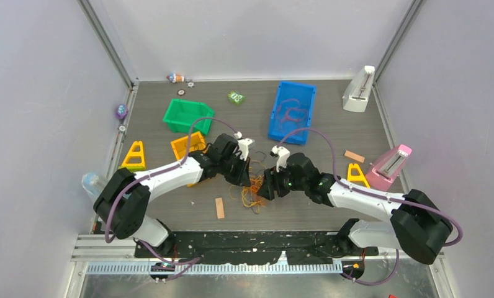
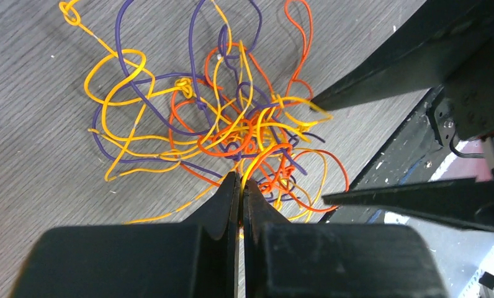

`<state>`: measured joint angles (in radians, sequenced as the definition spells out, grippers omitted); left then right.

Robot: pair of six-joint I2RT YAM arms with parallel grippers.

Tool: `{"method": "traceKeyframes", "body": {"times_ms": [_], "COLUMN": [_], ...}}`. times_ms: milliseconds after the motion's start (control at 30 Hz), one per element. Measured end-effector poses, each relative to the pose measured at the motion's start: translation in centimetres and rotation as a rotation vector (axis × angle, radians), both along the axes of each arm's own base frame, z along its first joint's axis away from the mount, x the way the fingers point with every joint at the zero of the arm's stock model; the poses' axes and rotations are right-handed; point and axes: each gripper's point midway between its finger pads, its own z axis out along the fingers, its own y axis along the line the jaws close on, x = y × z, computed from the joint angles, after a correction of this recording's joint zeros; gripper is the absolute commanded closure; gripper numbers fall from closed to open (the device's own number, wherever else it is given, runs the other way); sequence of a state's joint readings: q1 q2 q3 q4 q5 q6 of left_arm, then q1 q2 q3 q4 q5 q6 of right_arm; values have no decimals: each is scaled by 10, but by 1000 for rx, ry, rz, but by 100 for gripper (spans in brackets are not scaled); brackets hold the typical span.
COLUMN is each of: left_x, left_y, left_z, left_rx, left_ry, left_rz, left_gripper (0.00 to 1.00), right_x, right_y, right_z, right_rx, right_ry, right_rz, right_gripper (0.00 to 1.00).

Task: Untangle the cables

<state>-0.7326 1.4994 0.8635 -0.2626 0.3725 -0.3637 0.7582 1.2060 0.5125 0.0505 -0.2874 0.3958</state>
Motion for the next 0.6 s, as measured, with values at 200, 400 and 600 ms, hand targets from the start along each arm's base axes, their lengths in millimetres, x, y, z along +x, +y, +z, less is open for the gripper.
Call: {"method": "traceKeyframes", "body": {"times_ms": [200, 400, 600], "left_x": [-2, -4, -3], "left_y": [-4, -3, 7], "left_z": [18, 36, 41], "left_rx": [-53, -94, -94], "left_ry": [-25, -61, -84], "left_rz": [-18, -13, 28], "left_gripper": [77, 68, 62], "right_x": [-14, -8, 2], "right_y": [18, 19, 8], "right_z": [4, -17, -21], "right_rx": [22, -54, -102], "right_ry": [-23, -12, -29], "right_rz": [38, -3, -84], "right_gripper": [27, 38, 47]}}
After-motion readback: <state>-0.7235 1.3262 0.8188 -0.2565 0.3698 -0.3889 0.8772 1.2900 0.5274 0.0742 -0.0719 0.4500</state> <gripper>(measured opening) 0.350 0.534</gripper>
